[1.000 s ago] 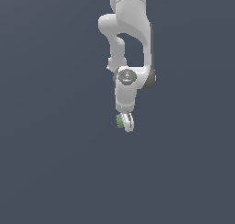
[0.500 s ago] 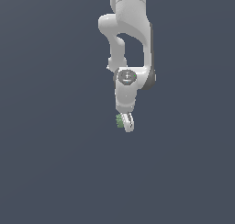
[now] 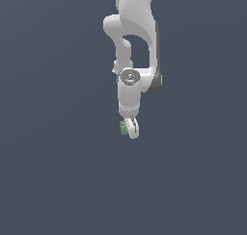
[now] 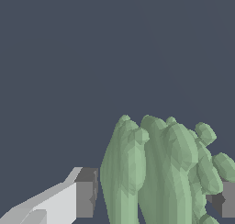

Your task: Pick up the object and move it to a goal position.

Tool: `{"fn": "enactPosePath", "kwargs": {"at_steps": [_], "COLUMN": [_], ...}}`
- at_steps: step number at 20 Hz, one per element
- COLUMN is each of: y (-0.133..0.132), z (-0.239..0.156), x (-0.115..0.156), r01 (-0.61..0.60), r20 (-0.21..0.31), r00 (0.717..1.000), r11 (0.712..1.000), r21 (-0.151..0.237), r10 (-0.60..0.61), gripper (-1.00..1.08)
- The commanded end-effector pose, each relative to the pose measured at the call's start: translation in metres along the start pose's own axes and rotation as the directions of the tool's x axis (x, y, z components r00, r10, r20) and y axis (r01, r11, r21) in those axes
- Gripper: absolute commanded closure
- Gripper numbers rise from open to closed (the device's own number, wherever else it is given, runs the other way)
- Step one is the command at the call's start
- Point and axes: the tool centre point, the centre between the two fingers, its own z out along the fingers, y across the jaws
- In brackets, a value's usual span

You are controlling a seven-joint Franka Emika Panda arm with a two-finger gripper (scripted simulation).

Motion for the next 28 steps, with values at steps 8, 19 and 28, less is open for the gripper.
{"fn": "enactPosePath", "kwargs": {"at_steps": [8, 19, 28], "y": [-0.028, -0.054, -0.064], "z": [-0.054, -0.134, -0.187], "x": [0.047, 0.105, 0.14], "r01": [0.042, 0.103, 0.142], "r20": [-0.023, -0.058, -0.083], "r00": [0.999, 0.994, 0.99], "r11": [0.987, 0.928, 0.868], "r21": [0.155, 0.357, 0.477], "r10": [-0.039, -0.088, -0.116], "gripper": [1.08, 1.08, 1.08]}}
